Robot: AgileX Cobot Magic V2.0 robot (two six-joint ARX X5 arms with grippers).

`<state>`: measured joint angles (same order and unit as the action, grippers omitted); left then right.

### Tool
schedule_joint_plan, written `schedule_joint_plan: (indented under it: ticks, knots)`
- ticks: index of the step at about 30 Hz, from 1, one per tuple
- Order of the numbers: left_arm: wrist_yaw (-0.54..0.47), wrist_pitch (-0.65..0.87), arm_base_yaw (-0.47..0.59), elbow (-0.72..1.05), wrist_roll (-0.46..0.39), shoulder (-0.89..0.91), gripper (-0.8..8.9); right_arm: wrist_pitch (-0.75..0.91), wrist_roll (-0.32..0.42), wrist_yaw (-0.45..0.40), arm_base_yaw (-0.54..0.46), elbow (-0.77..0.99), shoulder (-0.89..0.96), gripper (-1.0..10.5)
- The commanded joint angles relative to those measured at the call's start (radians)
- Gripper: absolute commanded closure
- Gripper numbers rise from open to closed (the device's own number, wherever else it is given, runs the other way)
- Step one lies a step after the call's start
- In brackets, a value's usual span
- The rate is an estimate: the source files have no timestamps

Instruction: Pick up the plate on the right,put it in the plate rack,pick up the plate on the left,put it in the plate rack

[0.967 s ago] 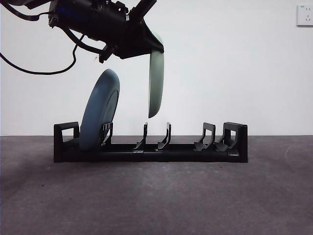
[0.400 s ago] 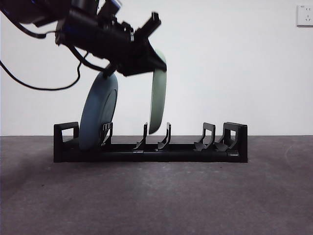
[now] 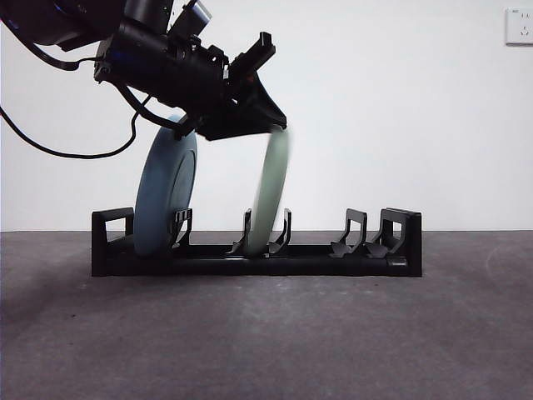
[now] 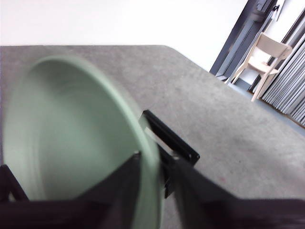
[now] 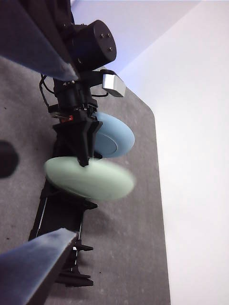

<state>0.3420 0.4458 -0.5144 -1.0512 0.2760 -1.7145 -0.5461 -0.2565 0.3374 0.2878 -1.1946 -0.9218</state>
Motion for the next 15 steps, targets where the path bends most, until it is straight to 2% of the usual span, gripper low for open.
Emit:
schedule_joint_plan:
  ticks: [1, 7, 10, 15]
  knots:
    - [0.0, -0.008, -0.003, 0.0, -0.021, 0.001, 5.88, 0.008, 0.011, -0.003, 0.001, -0.001, -0.001, 4.2]
    - [0.007, -0.001, -0.015, -0.001, -0.027, 0.002, 5.82, 0.005, 0.011, -0.003, 0.001, -0.001, -0.013, 4.2]
    - [0.056, -0.001, -0.032, -0.001, -0.047, 0.02, 5.52, -0.002, 0.012, -0.003, 0.001, -0.001, -0.025, 4.2]
    - [0.06, -0.006, -0.093, -0.005, -0.105, 0.093, 5.61, -0.012, 0.016, -0.003, 0.001, -0.001, -0.044, 4.2]
